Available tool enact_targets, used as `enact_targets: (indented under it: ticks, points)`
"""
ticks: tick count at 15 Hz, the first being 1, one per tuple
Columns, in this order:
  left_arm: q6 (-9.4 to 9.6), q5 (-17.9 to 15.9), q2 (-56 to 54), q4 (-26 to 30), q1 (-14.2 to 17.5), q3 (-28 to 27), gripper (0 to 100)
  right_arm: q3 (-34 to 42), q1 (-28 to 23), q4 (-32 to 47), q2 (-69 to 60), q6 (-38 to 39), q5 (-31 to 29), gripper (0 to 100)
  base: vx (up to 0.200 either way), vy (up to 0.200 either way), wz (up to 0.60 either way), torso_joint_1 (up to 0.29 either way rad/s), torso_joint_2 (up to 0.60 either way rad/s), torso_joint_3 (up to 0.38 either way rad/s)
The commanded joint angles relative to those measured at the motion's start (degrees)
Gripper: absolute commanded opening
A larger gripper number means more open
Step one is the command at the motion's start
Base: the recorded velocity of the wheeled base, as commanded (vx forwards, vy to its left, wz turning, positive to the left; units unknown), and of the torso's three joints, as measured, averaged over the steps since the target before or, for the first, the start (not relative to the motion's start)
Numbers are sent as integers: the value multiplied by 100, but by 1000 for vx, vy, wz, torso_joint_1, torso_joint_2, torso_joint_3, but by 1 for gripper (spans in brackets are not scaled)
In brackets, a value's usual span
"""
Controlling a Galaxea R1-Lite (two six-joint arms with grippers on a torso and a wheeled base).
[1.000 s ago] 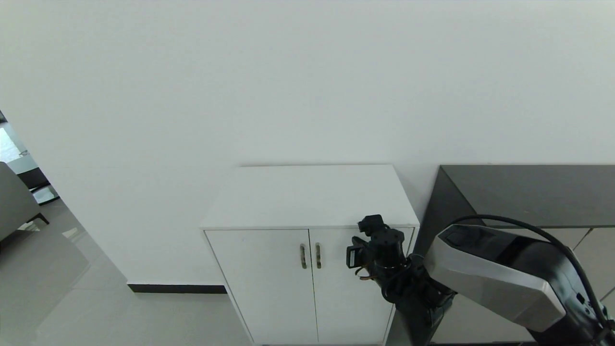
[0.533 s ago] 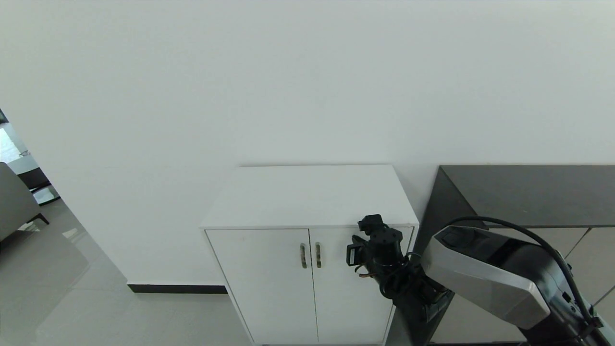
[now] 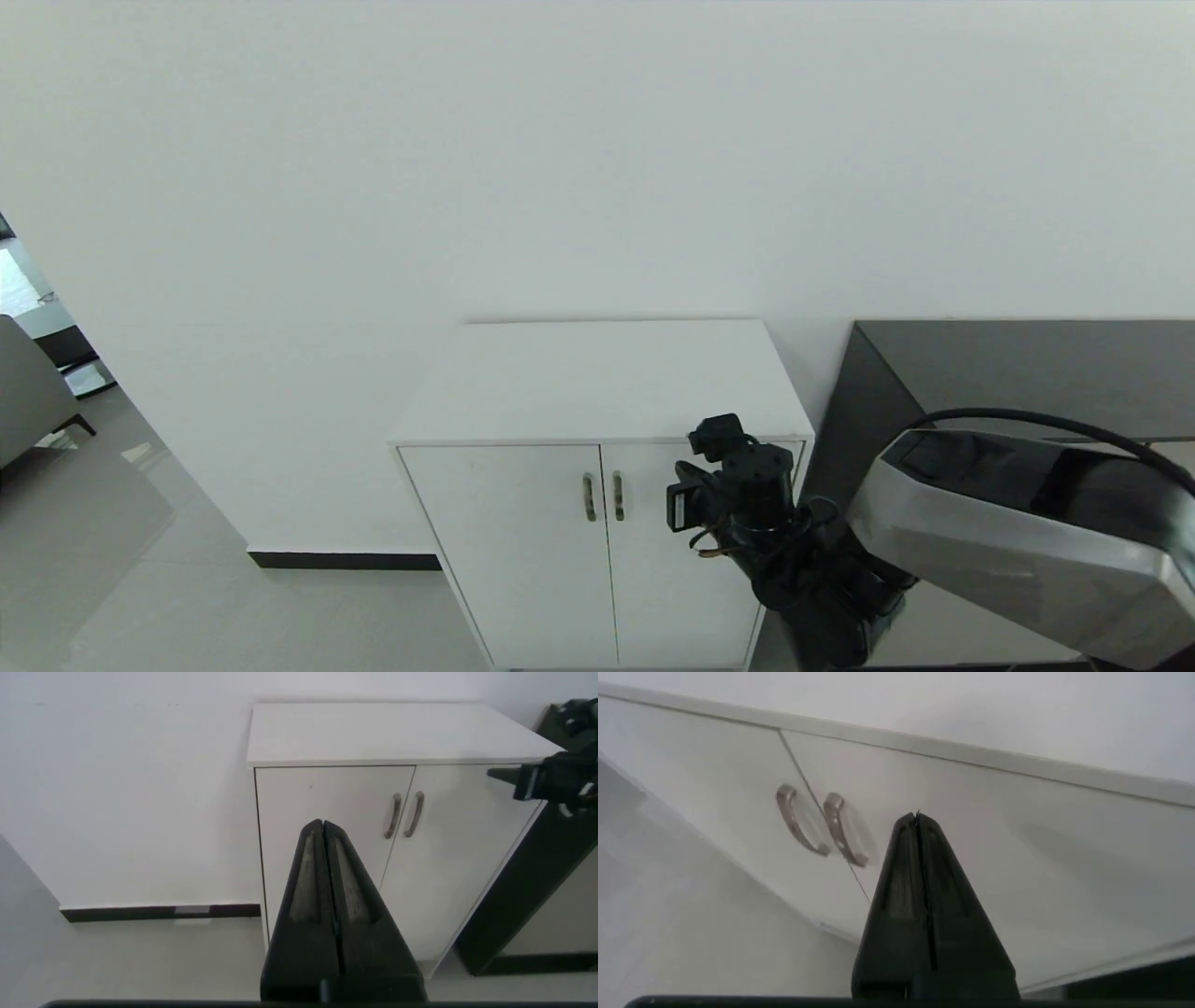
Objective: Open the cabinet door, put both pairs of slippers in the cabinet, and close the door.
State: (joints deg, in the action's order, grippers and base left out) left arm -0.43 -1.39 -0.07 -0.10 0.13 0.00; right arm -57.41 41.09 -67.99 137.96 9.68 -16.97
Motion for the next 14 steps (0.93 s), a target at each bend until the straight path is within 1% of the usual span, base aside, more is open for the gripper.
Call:
enact_targets:
  ticks: [1, 3, 4, 6, 7, 8, 10, 12, 13, 14]
  points:
    - [-1, -2, 7, 1, 4, 0, 0, 845, 171, -4, -964, -230, -52, 0, 0, 0, 0, 0, 0, 0]
    - [8, -2, 7, 1, 4, 0, 0, 1460, 118, 5, -1447, -318, -483, 0, 0, 0, 0, 0, 0, 0]
    - [8, -2, 7, 1, 4, 0, 0, 1821, -49, -4, -1729, -344, -632, 0, 0, 0, 0, 0, 0, 0]
    - [-1, -2, 7, -8, 4, 0, 0, 2550, -365, 5, -2344, -353, -659, 0, 0, 0, 0, 0, 0, 0]
    - [-1, -2, 7, 1, 4, 0, 0, 3376, -787, 49, -2836, -572, -588, 0, 0, 0, 0, 0, 0, 0]
    - [-1, -2, 7, 1, 4, 0, 0, 3956, -1156, 5, -3065, -810, -412, 0, 0, 0, 0, 0, 0, 0]
    - [-1, -2, 7, 1, 4, 0, 0, 4950, -1816, -171, -3706, -915, 80, 0, 0, 0, 0, 0, 0, 0]
    - [-1, -2, 7, 1, 4, 0, 0, 5653, -2466, -180, -4198, -1293, 440, 0, 0, 0, 0, 0, 0, 0]
    - [-1, -2, 7, -8, 4, 0, 0, 5741, -2703, -48, -4427, -1372, 642, 0, 0, 0, 0, 0, 0, 0]
    - [-10, -2, 7, 1, 4, 0, 0, 5741, -2984, 418, -4779, -1372, 748, 0, 0, 0, 0, 0, 0, 0]
